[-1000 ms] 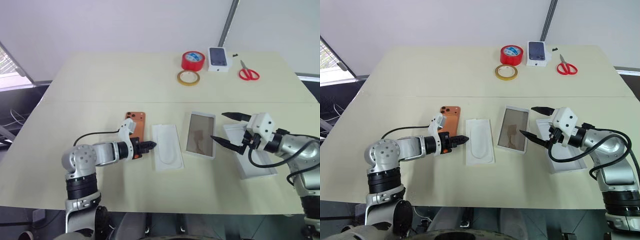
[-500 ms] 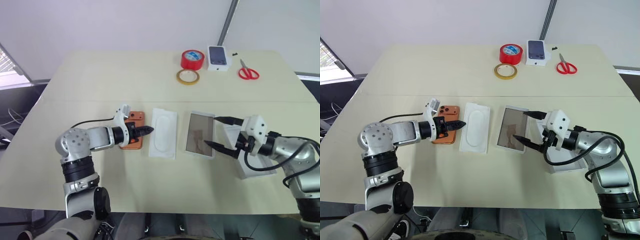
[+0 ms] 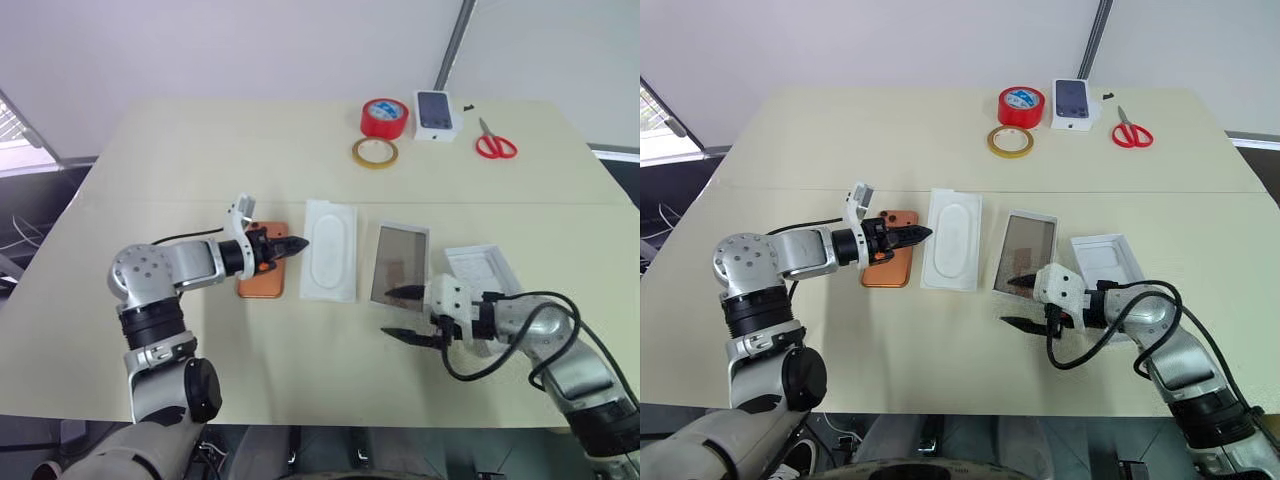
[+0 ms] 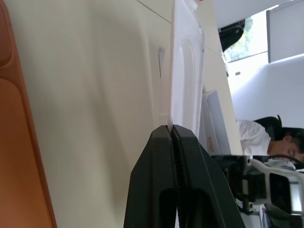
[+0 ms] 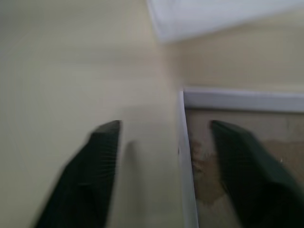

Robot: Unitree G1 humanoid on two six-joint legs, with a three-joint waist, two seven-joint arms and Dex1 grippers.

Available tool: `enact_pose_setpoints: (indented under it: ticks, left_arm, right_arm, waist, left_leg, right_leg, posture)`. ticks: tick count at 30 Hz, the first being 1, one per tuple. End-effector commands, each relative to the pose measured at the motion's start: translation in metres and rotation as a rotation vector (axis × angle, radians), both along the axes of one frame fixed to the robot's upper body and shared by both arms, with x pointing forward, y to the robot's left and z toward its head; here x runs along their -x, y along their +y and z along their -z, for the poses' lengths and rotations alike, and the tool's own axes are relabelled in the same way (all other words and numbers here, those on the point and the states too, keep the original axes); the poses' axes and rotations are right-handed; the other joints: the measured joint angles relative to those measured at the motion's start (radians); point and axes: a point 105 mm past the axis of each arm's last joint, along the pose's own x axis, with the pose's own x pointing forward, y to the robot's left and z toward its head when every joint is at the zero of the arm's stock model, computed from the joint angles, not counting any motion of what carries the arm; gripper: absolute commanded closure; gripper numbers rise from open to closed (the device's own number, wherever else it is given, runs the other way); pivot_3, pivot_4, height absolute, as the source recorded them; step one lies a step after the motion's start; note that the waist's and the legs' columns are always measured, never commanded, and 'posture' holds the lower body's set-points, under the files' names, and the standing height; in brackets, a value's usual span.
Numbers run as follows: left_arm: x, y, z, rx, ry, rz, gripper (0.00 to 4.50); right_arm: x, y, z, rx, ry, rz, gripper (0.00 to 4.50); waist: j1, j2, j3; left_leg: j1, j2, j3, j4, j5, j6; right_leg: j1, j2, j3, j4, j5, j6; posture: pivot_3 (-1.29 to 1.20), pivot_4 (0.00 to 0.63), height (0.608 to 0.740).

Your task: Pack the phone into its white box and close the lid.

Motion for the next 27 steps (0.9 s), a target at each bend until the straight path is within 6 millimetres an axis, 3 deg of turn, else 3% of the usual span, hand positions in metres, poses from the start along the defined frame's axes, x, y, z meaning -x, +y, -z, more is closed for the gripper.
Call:
enact_pose_setpoints:
  ticks: [1,3,7,13,17,22,27]
  left_arm:
    - [-0.001,0.000,-0.012,0.004,-0.043,0.009,4.50]
    - [-0.001,-0.002,-0.013,0.012,-0.042,0.008,4.50]
    - [-0.003,-0.008,-0.015,0.049,-0.036,0.008,4.50]
    - [-0.005,-0.022,-0.018,0.095,-0.019,0.019,4.50]
    - [-0.001,-0.032,-0.011,0.107,0.006,0.036,4.50]
    - [0.004,-0.037,-0.004,0.099,0.018,0.037,4.50]
    - [0.010,-0.043,0.001,0.097,0.027,0.049,4.50]
  right_arm:
    - [-0.002,0.003,-0.008,-0.003,-0.031,-0.035,3.45]
    - [0.001,0.008,-0.012,-0.022,-0.032,-0.062,4.45]
    - [0.005,0.028,-0.018,-0.078,-0.048,-0.135,4.45]
    - [0.007,0.047,-0.010,-0.056,-0.069,-0.206,4.45]
    - [0.005,0.048,-0.013,-0.067,-0.079,-0.202,3.08]
    - [0.012,0.034,-0.026,-0.108,-0.039,-0.146,0.50]
    - [0.018,-0.010,-0.038,-0.096,-0.021,-0.019,0.50]
  waist:
    - [0.000,0.000,0.000]
    - [0.000,0.000,0.000]
    - [-0.001,-0.001,0.001]
    - [-0.001,-0.002,0.001]
    - [0.000,-0.002,0.001]
    - [0.000,-0.002,0.002]
    - [0.002,-0.003,0.002]
  left_leg:
    - [0.000,0.000,0.000,0.000,0.000,0.000]
    - [0.000,0.000,0.000,0.000,0.000,0.000]
    - [0.000,0.000,0.000,0.000,0.000,0.000]
    - [0.000,0.000,0.000,0.000,0.000,-0.001]
    - [0.000,0.000,0.000,0.000,0.001,-0.001]
    - [0.000,0.000,0.000,0.000,0.001,-0.001]
    - [-0.001,0.000,0.000,0.000,0.000,-0.001]
  right_leg:
    - [0.000,0.000,0.000,0.000,0.000,0.000]
    - [0.000,0.000,0.000,0.000,0.000,0.000]
    - [0.000,0.000,0.000,0.000,0.000,0.000]
    - [0.000,0.000,0.000,0.001,0.000,0.000]
    - [0.000,0.000,0.000,0.001,0.000,0.000]
    - [0.000,0.000,0.000,0.001,0.000,0.000]
    - [0.000,0.000,0.000,0.000,0.000,0.000]
  posture:
    - [0.00,0.150,0.740]
    - [0.00,0.150,0.740]
    - [0.00,0.150,0.740]
    - [0.00,0.150,0.740]
    - [0.00,0.150,0.740]
    - [0.00,0.150,0.740]
    - [0.00,0.150,0.740]
